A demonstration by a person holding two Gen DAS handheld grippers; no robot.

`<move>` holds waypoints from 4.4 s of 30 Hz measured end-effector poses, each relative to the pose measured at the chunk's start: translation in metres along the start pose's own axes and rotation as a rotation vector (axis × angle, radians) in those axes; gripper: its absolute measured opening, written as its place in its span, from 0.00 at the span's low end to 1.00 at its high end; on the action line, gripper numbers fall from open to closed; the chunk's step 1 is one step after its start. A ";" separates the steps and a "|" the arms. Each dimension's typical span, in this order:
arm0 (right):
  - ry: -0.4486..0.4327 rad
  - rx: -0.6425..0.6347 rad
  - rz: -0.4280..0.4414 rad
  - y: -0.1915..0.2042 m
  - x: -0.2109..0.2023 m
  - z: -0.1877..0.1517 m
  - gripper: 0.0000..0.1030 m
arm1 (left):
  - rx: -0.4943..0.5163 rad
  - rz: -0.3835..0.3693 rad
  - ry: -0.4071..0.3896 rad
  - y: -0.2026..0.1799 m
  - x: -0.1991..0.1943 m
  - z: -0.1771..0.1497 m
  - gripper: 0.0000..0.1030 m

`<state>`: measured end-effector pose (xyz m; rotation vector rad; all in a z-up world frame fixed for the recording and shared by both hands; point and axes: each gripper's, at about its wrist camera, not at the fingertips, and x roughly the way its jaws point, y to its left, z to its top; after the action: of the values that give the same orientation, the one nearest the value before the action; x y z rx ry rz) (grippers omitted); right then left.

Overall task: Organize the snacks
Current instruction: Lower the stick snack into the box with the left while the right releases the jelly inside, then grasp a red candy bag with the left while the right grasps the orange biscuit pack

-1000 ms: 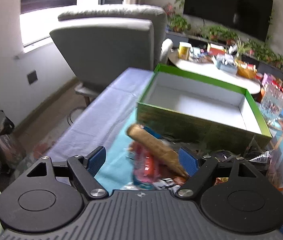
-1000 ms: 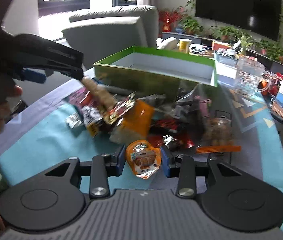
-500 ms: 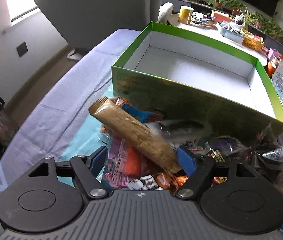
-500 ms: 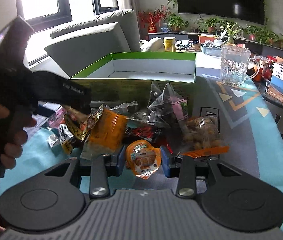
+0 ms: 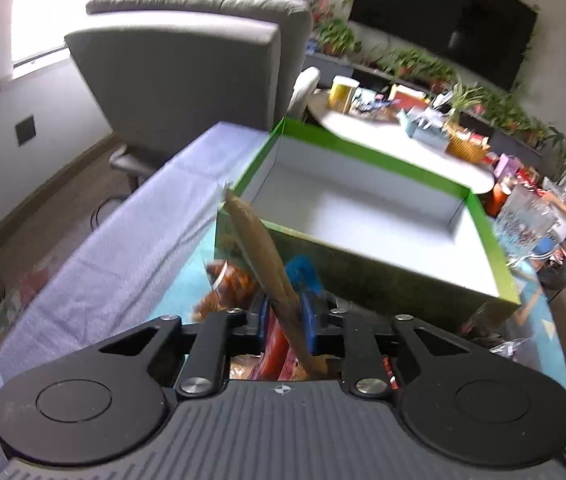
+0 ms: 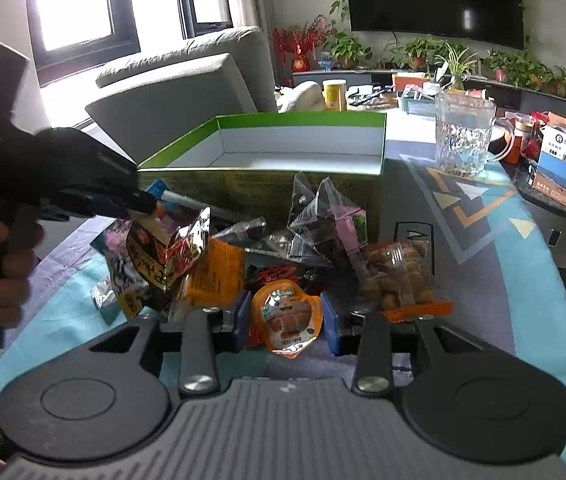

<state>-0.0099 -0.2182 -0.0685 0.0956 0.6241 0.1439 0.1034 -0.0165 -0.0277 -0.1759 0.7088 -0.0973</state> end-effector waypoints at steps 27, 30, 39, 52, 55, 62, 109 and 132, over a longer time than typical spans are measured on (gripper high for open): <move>-0.204 -0.013 -0.075 -0.005 0.005 0.075 0.37 | 0.194 -0.096 -0.264 -0.025 -0.048 0.079 0.09; -0.211 0.000 -0.073 -0.009 0.017 0.086 0.37 | 0.216 -0.084 -0.285 -0.032 -0.038 0.094 0.09; -0.178 0.011 -0.090 -0.017 0.060 0.107 0.37 | 0.277 -0.060 -0.220 -0.045 0.022 0.114 0.09; -0.030 0.058 -0.091 -0.029 0.113 0.097 0.37 | 0.316 -0.047 -0.024 -0.048 0.101 0.095 0.11; -0.001 0.078 -0.092 -0.030 0.117 0.096 0.37 | 0.348 -0.038 0.030 -0.054 0.110 0.089 0.12; -0.012 0.098 -0.100 -0.030 0.108 0.098 0.47 | 0.357 -0.029 0.031 -0.051 0.097 0.087 0.23; -0.039 0.027 -0.048 -0.021 0.002 0.015 0.51 | 0.196 -0.202 0.193 0.000 0.003 -0.018 0.20; 0.107 -0.071 0.055 0.055 0.055 0.007 0.51 | 0.149 -0.165 -0.014 0.038 -0.039 0.009 0.01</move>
<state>0.0326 -0.1552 -0.0877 0.0363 0.7228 0.2251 0.0808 0.0278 -0.0035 -0.0921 0.6694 -0.3058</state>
